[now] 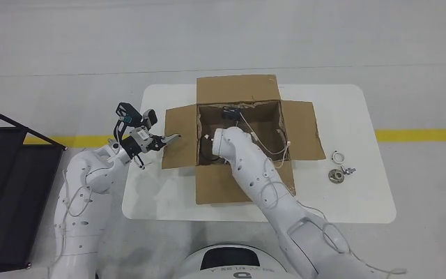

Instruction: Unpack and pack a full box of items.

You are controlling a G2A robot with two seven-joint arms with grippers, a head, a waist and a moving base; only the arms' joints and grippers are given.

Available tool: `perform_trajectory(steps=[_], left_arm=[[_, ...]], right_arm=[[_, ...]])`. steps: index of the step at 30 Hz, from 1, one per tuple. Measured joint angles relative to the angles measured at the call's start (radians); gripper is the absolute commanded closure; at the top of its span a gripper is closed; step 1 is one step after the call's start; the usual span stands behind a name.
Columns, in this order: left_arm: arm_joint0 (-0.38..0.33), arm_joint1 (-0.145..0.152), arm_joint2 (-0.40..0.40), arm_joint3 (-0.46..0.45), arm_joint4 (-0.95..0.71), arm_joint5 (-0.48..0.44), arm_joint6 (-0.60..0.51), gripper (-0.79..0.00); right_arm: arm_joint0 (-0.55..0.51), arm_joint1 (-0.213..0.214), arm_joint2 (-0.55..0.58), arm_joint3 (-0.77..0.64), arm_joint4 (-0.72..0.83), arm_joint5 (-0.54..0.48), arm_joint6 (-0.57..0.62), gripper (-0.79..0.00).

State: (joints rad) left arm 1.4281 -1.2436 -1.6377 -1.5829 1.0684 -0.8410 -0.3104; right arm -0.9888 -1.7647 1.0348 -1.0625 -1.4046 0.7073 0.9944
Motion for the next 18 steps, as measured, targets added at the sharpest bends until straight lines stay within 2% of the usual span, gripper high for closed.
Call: perform_trajectory(steps=[6, 9, 13, 18], left_arm=[[0.0, 0.0, 0.0, 0.0, 0.0, 0.0, 0.0, -0.785], [0.0, 0.0, 0.0, 0.0, 0.0, 0.0, 0.0, -0.785], [0.0, 0.0, 0.0, 0.0, 0.0, 0.0, 0.0, -0.785], [0.0, 0.0, 0.0, 0.0, 0.0, 0.0, 0.0, -0.785]], right_arm=[[-0.209, 0.038, 0.036, -0.367, -0.121, -0.057, 0.041, 0.0], [-0.308, 0.051, 0.049, -0.543, -0.144, -0.115, 0.016, 0.0], [-0.432, 0.065, 0.062, -0.732, -0.122, -0.208, -0.1, 0.0], [-0.603, 0.086, 0.107, -0.975, -0.017, -0.341, -0.292, 0.0]])
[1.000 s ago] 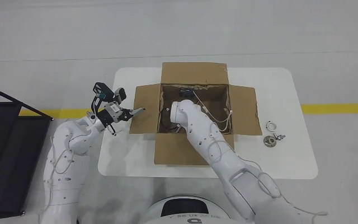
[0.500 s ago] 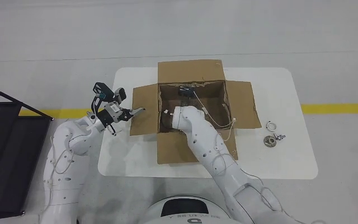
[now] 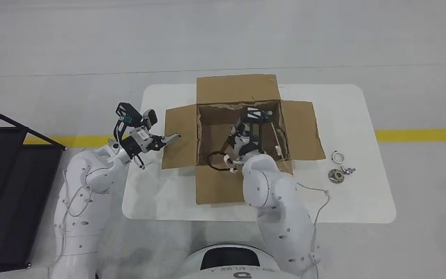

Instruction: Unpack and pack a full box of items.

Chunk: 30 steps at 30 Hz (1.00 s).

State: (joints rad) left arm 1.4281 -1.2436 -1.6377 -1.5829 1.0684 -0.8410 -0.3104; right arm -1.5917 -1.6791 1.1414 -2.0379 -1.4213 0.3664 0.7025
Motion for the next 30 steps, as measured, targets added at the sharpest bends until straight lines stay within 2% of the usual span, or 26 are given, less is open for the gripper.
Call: perform_trajectory(steps=[5, 9, 12, 18, 22, 25, 30], left_arm=[[0.0, 0.0, 0.0, 0.0, 0.0, 0.0, 0.0, -0.785], [0.0, 0.0, 0.0, 0.0, 0.0, 0.0, 0.0, -0.785], [0.0, 0.0, 0.0, 0.0, 0.0, 0.0, 0.0, -0.785], [0.0, 0.0, 0.0, 0.0, 0.0, 0.0, 0.0, -0.785], [0.0, 0.0, 0.0, 0.0, 0.0, 0.0, 0.0, -0.785], [0.0, 0.0, 0.0, 0.0, 0.0, 0.0, 0.0, -0.785], [0.0, 0.0, 0.0, 0.0, 0.0, 0.0, 0.0, -0.785]], right_arm=[[-0.179, 0.02, 0.084, -0.207, 0.145, -0.124, -0.167, 0.0], [-0.271, 0.033, 0.151, -0.279, 0.219, -0.196, -0.248, 0.0], [-0.29, 0.038, 0.176, -0.284, 0.248, -0.209, -0.261, 0.0], [-0.24, 0.044, 0.195, -0.255, 0.277, -0.19, -0.231, 0.0], [-0.27, 0.05, 0.236, -0.298, 0.339, -0.203, -0.254, 0.0], [-0.316, 0.056, 0.317, -0.314, 0.463, -0.252, -0.292, 0.0], [-0.427, 0.068, 0.528, -0.312, 0.76, -0.414, -0.327, 0.0]])
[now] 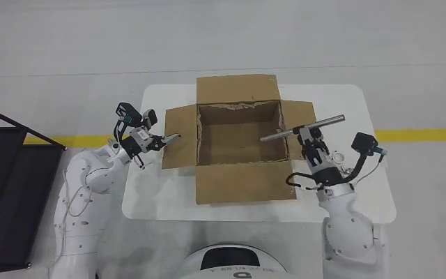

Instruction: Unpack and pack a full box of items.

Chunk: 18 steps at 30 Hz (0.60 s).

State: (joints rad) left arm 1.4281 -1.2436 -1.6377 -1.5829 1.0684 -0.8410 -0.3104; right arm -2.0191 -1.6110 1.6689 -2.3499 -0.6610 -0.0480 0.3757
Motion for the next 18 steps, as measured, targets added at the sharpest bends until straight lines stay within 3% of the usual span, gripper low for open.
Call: perform_trajectory(steps=[6, 18], left_arm=[[0.0, 0.0, 0.0, 0.0, 0.0, 0.0, 0.0, -0.785], [0.0, 0.0, 0.0, 0.0, 0.0, 0.0, 0.0, -0.785]], right_arm=[[-0.134, 0.012, 0.201, 0.018, 0.274, -0.182, 0.011, 0.0], [-0.292, 0.02, 0.368, 0.126, 0.55, -0.412, -0.033, 0.0]])
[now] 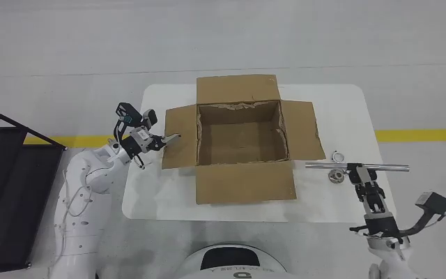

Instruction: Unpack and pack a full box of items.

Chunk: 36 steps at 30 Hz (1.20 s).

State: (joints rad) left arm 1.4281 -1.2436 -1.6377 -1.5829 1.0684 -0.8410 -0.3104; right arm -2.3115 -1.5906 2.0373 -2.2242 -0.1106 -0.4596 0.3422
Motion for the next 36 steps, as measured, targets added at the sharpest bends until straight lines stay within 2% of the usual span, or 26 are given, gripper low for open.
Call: perform_trajectory(steps=[9, 13, 17, 22, 26, 30, 36], left_arm=[[0.0, 0.0, 0.0, 0.0, 0.0, 0.0, 0.0, -0.785], [0.0, 0.0, 0.0, 0.0, 0.0, 0.0, 0.0, -0.785], [0.0, 0.0, 0.0, 0.0, 0.0, 0.0, 0.0, -0.785], [0.0, 0.0, 0.0, 0.0, 0.0, 0.0, 0.0, -0.785], [0.0, 0.0, 0.0, 0.0, 0.0, 0.0, 0.0, -0.785], [0.0, 0.0, 0.0, 0.0, 0.0, 0.0, 0.0, -0.785], [0.0, 0.0, 0.0, 0.0, 0.0, 0.0, 0.0, -0.785]], right_arm=[[-0.033, 0.011, 0.085, 0.1, 0.072, 0.032, 0.055, 0.0], [-0.026, 0.017, 0.089, 0.126, 0.055, 0.089, 0.094, 0.0], [0.029, 0.03, 0.086, 0.162, 0.004, 0.198, 0.167, 0.0], [0.108, 0.045, 0.08, 0.237, -0.012, 0.247, 0.235, 0.0], [0.22, 0.062, 0.08, 0.342, -0.041, 0.337, 0.28, 0.0], [0.305, 0.078, 0.085, 0.421, -0.102, 0.438, 0.292, 0.0], [0.358, 0.092, 0.086, 0.475, -0.134, 0.519, 0.307, 0.0]])
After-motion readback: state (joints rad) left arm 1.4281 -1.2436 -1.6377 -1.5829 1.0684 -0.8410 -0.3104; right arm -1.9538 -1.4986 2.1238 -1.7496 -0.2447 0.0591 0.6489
